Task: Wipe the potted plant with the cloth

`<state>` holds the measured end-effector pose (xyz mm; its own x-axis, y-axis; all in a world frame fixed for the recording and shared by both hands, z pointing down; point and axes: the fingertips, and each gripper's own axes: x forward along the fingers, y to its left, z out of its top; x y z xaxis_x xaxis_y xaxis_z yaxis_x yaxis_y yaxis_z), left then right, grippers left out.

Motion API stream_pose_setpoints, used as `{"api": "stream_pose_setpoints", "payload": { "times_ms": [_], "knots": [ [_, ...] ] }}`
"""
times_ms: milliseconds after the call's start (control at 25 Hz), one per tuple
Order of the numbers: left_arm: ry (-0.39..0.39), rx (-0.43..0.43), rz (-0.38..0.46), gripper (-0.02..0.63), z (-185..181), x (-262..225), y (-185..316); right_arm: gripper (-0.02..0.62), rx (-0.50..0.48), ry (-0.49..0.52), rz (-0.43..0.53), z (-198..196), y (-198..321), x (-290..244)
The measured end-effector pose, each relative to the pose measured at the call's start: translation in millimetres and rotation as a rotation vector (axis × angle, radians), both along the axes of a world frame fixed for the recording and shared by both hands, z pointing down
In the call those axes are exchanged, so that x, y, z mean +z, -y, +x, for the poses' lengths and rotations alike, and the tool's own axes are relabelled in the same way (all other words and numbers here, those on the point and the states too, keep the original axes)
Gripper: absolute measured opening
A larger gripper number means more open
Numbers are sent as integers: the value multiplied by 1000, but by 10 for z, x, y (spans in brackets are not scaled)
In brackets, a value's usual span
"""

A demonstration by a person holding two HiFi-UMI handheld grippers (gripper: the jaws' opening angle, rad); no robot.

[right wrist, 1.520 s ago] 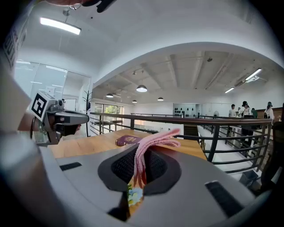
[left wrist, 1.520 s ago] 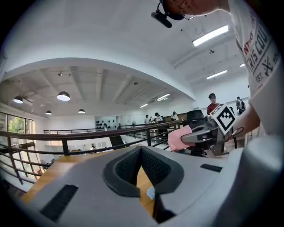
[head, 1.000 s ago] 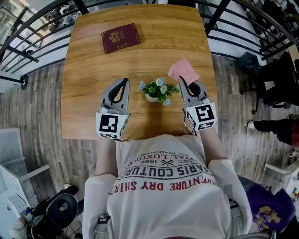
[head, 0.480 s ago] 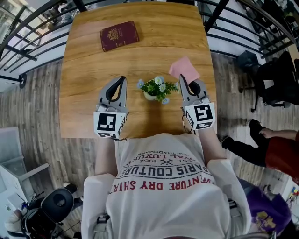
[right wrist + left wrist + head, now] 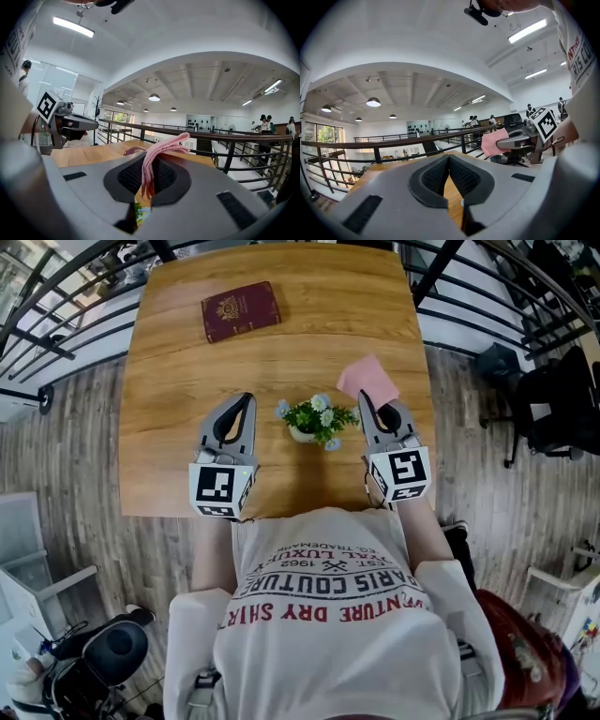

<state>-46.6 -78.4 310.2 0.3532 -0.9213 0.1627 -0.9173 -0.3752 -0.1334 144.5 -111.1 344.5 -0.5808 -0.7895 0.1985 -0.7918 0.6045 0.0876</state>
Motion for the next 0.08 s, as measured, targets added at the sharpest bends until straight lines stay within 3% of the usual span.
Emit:
{"api": "stream_pose_setpoints", "payload": {
  "times_ms": [80],
  "knots": [
    [-1, -2, 1, 17, 8, -10, 9, 35, 1, 4, 2, 10, 6, -12]
  ]
}}
